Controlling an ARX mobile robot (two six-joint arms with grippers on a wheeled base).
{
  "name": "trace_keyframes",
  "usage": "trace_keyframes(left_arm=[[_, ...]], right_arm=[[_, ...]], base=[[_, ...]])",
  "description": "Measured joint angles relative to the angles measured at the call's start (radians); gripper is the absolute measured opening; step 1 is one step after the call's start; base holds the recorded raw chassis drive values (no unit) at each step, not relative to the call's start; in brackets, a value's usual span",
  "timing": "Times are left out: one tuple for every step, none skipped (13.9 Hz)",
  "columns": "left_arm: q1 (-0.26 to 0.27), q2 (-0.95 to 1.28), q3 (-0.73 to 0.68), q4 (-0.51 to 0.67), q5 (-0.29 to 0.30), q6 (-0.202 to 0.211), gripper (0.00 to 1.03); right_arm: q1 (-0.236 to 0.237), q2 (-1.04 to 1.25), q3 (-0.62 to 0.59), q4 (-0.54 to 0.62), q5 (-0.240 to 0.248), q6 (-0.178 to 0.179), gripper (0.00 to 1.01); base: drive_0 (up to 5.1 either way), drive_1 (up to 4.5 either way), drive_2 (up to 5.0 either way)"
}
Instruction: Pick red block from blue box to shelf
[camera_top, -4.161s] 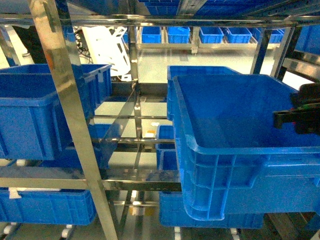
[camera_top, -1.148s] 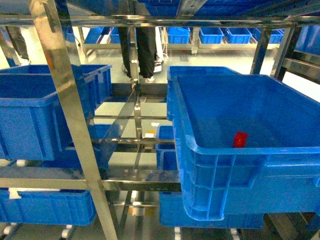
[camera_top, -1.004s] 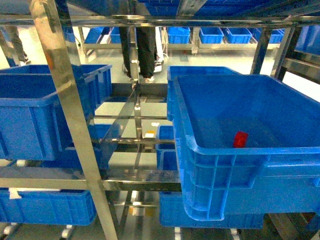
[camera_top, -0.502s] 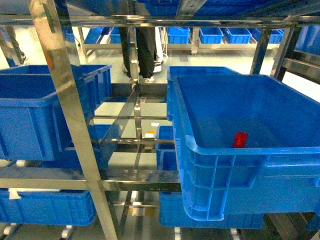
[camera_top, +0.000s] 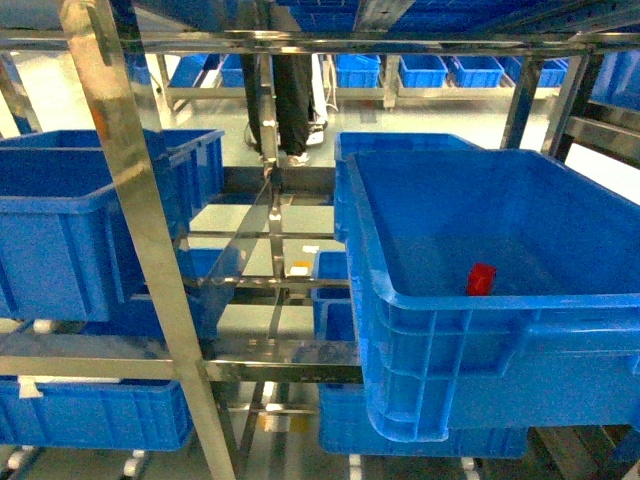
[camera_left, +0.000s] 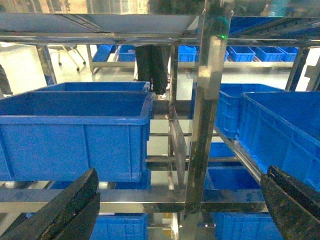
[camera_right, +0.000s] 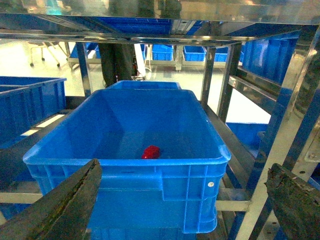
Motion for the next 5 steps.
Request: trace_keyframes(left_arm=[[0.0,0.0,0.0,0.0,0.0,0.0,0.98],[0.0,0.0,0.0,0.0,0.0,0.0,0.98],[0.0,0.0,0.0,0.0,0.0,0.0,0.98],[0.0,0.0,0.0,0.0,0.0,0.0,0.98],[0.0,0.0,0.0,0.0,0.0,0.0,0.98]], right_arm=[[0.0,0.0,0.0,0.0,0.0,0.0,0.98],[0.0,0.0,0.0,0.0,0.0,0.0,0.98],[0.0,0.0,0.0,0.0,0.0,0.0,0.98],[0.0,0.0,0.0,0.0,0.0,0.0,0.98],[0.0,0.0,0.0,0.0,0.0,0.0,0.98]], base=[[0.0,0.0,0.0],[0.0,0.0,0.0],[0.0,0.0,0.0],[0.0,0.0,0.0],[0.0,0.0,0.0]])
